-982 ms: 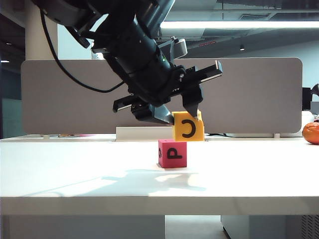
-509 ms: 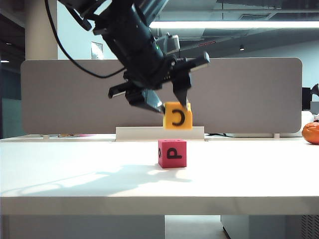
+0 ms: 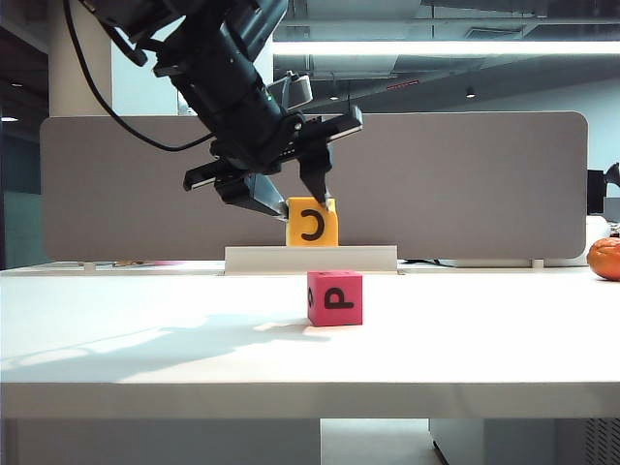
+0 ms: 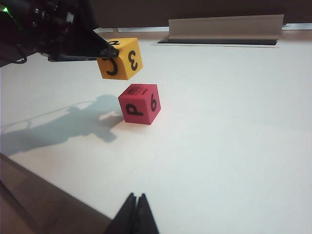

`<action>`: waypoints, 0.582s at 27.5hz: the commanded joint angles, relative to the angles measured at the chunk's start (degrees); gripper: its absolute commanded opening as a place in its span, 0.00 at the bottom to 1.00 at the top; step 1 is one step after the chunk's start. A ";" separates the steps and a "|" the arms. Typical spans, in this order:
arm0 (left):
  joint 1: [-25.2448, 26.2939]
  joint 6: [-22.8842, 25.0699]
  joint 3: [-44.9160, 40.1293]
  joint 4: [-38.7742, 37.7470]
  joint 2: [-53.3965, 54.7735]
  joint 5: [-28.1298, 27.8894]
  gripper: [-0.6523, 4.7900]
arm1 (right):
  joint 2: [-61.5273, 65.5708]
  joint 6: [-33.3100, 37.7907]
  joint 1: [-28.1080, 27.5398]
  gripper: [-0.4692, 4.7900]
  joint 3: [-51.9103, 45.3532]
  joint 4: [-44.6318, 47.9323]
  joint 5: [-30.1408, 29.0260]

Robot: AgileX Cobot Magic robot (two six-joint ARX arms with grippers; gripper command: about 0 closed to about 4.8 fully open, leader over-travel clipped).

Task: Stack one letter block on top of another letter block.

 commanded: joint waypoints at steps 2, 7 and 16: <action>0.74 1.86 0.26 0.44 -0.22 1.60 0.46 | -0.11 0.09 -0.04 0.08 -0.15 0.66 -0.02; 0.83 2.10 0.26 0.50 -0.09 3.02 0.46 | -0.11 0.09 -0.04 0.08 -0.15 0.66 0.00; 0.81 2.12 0.28 2.86 2.56 6.08 0.46 | -0.11 0.11 -0.04 0.08 -0.15 0.63 0.00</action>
